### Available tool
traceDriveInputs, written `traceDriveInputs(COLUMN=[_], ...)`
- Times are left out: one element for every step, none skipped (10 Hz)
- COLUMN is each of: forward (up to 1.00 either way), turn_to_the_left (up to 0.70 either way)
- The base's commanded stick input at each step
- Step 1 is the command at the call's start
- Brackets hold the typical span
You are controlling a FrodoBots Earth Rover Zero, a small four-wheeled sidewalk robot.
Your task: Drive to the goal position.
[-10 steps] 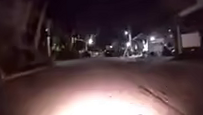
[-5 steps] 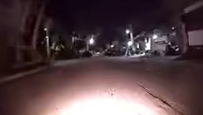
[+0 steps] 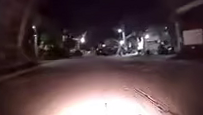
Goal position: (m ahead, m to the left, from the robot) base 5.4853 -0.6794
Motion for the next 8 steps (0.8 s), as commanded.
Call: traceDriveInputs(forward=[0.85,0.85,0.85,0.85,0.85,0.85,0.85,0.85], turn_to_the_left=[0.0,0.0,0.0,0.0,0.0,0.0,0.0,0.0])
